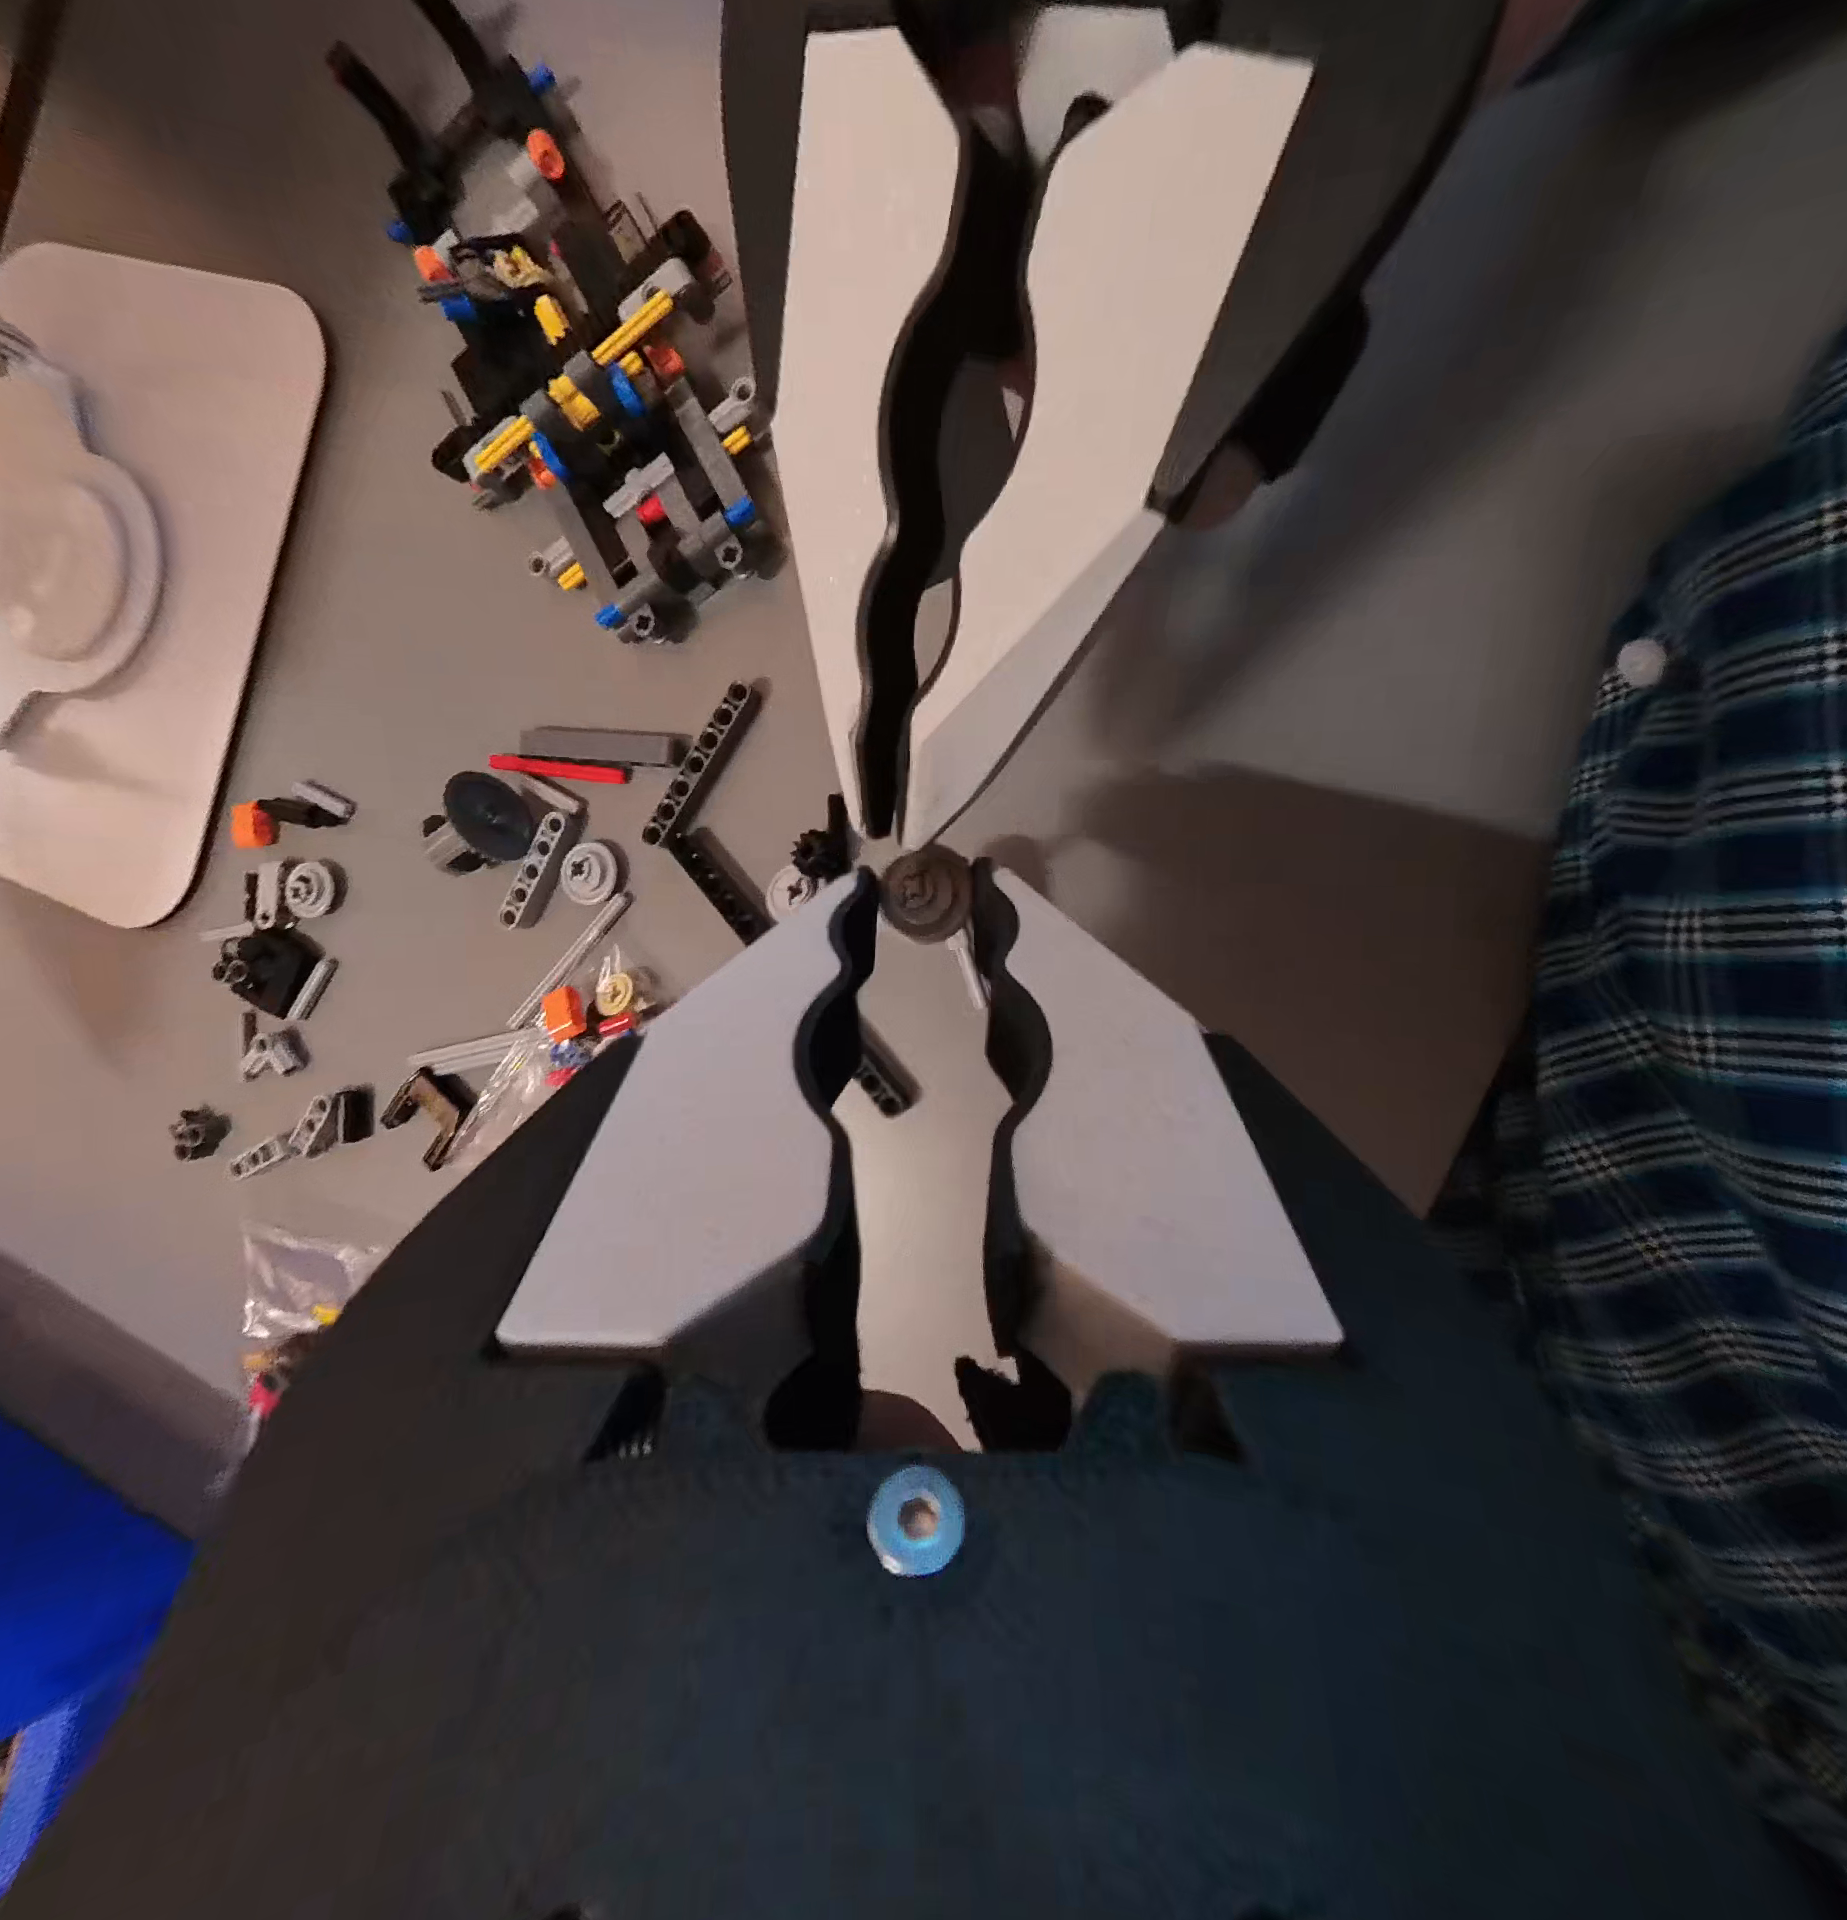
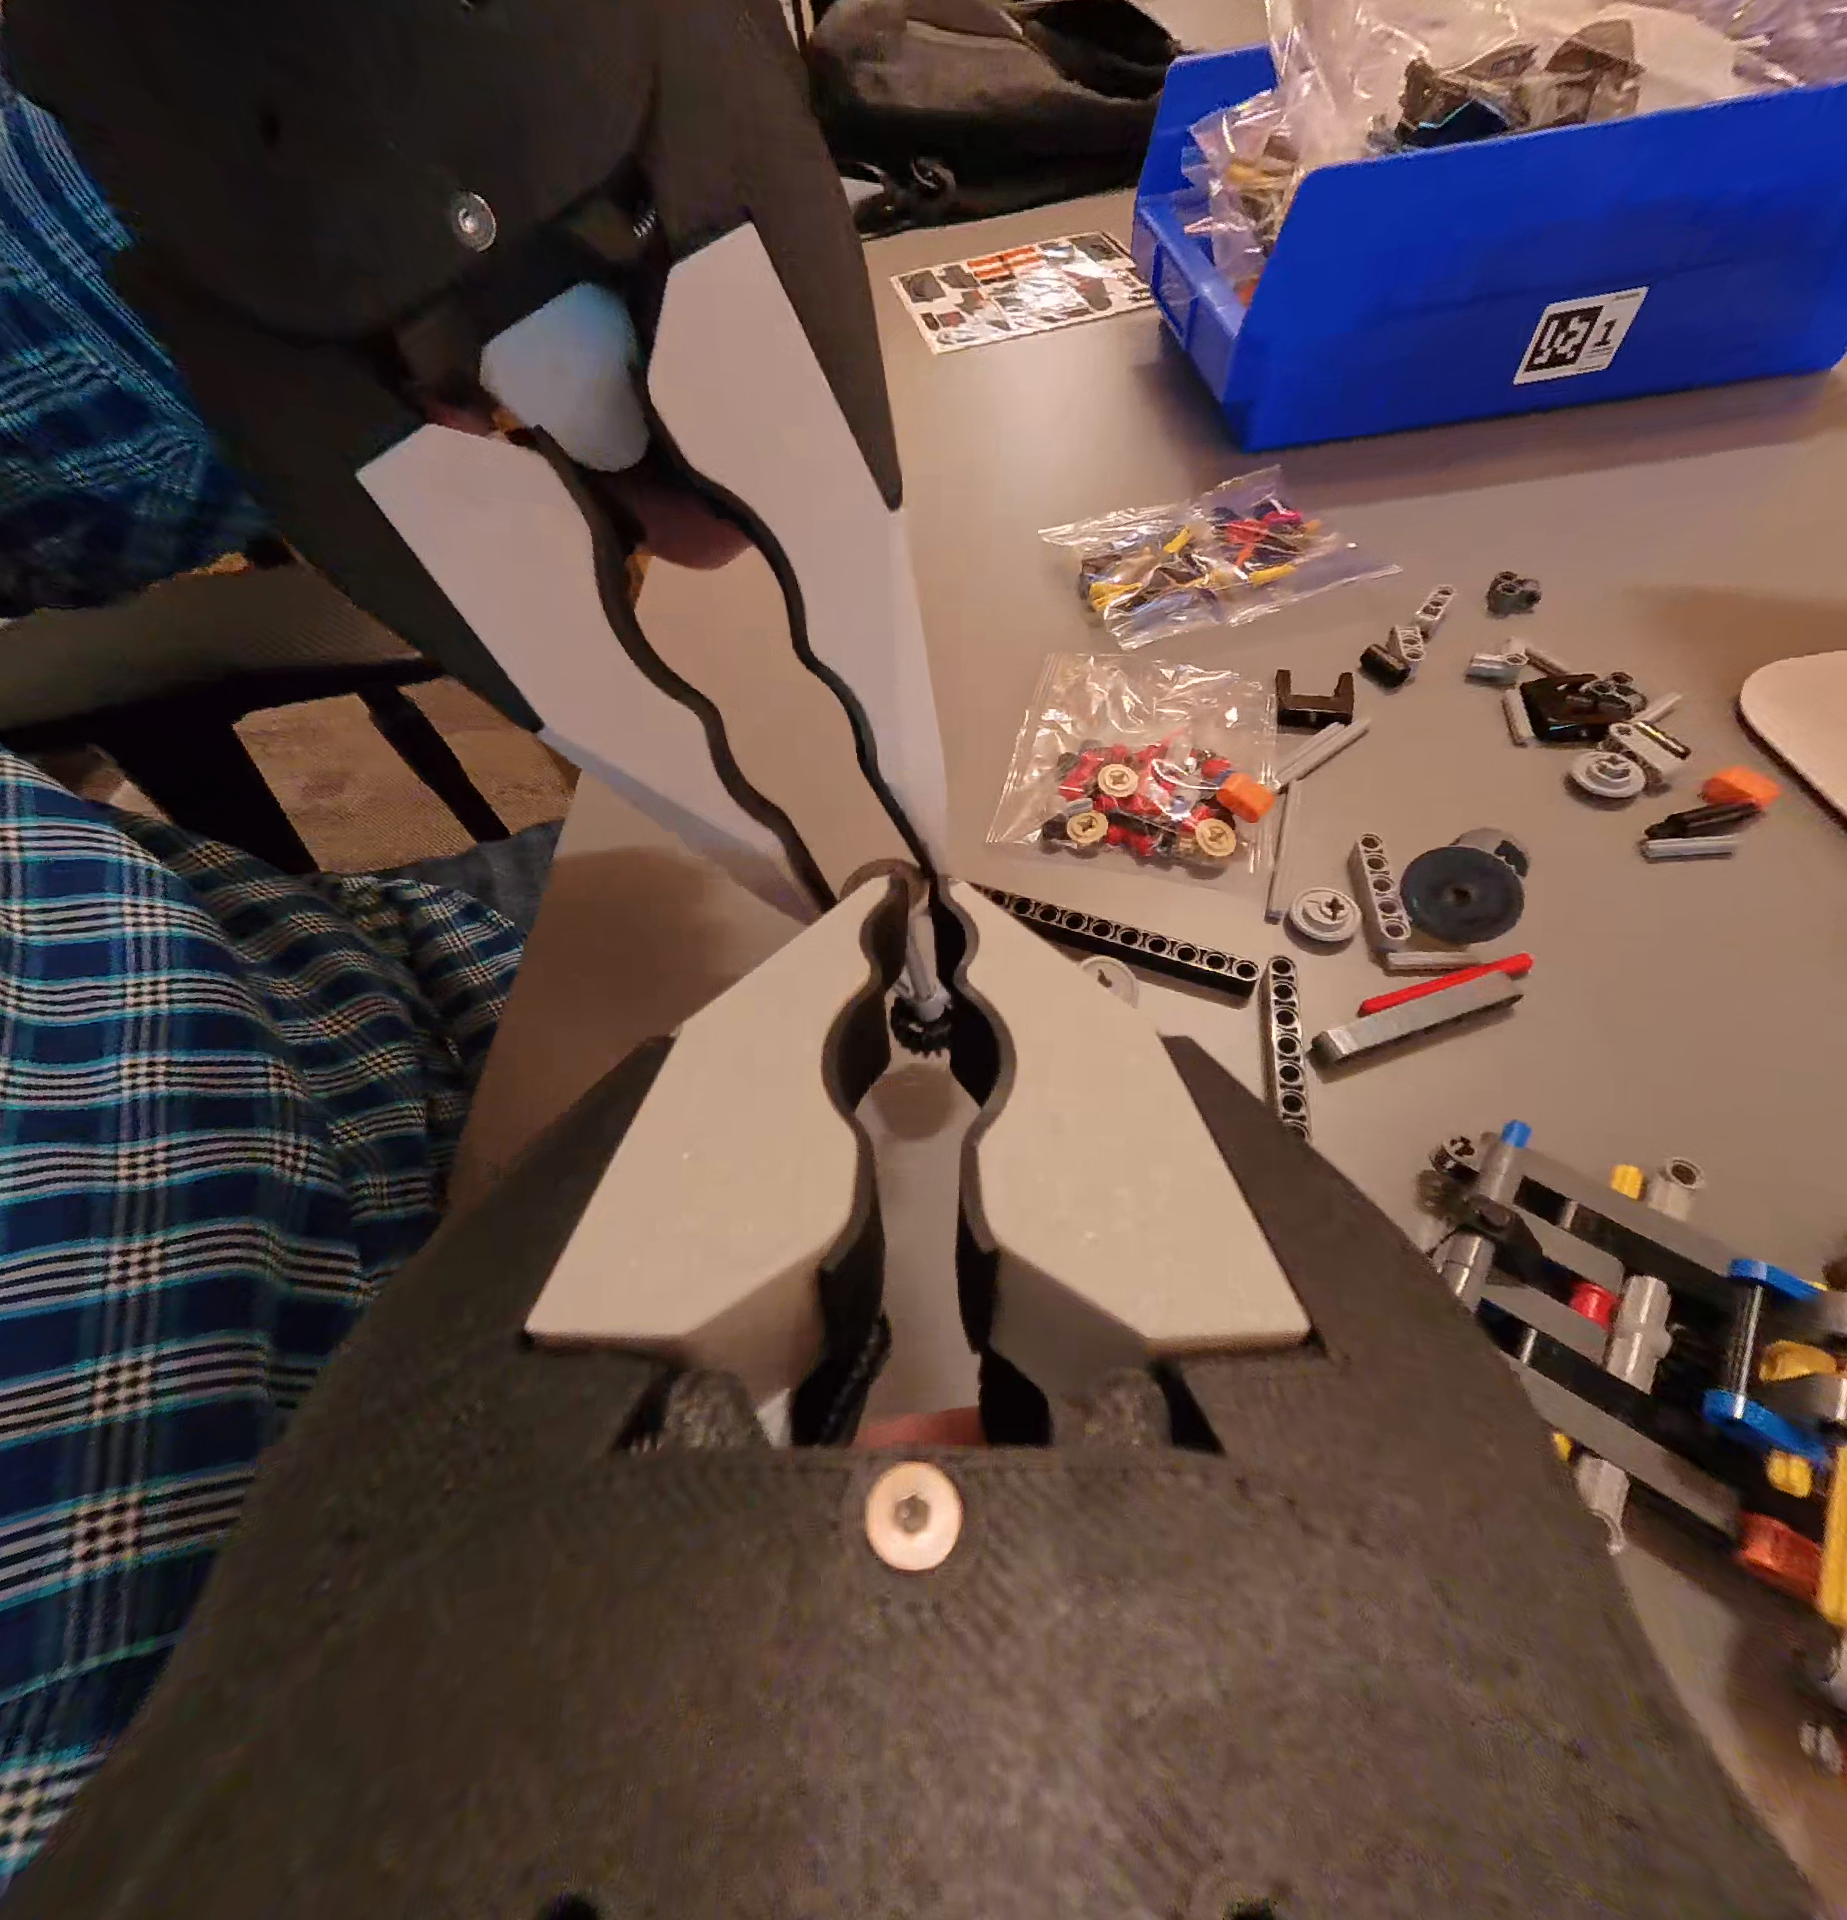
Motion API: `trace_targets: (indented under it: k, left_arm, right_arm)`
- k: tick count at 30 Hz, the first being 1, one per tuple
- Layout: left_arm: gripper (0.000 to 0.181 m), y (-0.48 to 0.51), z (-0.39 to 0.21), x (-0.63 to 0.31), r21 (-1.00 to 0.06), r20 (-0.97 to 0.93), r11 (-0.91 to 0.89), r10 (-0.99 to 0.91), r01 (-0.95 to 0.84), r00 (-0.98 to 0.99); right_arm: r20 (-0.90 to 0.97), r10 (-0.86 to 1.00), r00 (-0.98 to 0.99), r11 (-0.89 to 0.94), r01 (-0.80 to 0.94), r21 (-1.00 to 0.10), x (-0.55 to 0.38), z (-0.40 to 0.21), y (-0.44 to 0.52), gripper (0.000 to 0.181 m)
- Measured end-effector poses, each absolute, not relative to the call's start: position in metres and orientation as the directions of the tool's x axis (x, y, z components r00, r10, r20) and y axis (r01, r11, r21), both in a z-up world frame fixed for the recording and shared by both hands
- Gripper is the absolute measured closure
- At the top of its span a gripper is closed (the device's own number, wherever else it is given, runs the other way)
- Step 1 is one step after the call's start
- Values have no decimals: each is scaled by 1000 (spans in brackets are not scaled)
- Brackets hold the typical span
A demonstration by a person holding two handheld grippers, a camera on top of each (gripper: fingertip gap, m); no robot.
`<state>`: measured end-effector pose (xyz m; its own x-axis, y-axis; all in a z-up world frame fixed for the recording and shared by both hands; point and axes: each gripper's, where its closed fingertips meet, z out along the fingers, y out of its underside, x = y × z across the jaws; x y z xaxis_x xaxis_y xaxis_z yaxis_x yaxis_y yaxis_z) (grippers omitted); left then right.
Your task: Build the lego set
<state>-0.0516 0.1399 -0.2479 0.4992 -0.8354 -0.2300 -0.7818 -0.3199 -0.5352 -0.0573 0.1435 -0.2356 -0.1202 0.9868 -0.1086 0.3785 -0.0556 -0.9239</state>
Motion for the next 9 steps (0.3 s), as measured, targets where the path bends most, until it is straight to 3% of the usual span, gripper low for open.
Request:
trace_targets:
  k: [9]
  left_arm:
    - [166, 143, -266, -50, -525, -239, -320, -834, -789, 497]
  right_arm:
    - [-79, 986, -144, -8, 441, -897, -57, -257, 141, 181]
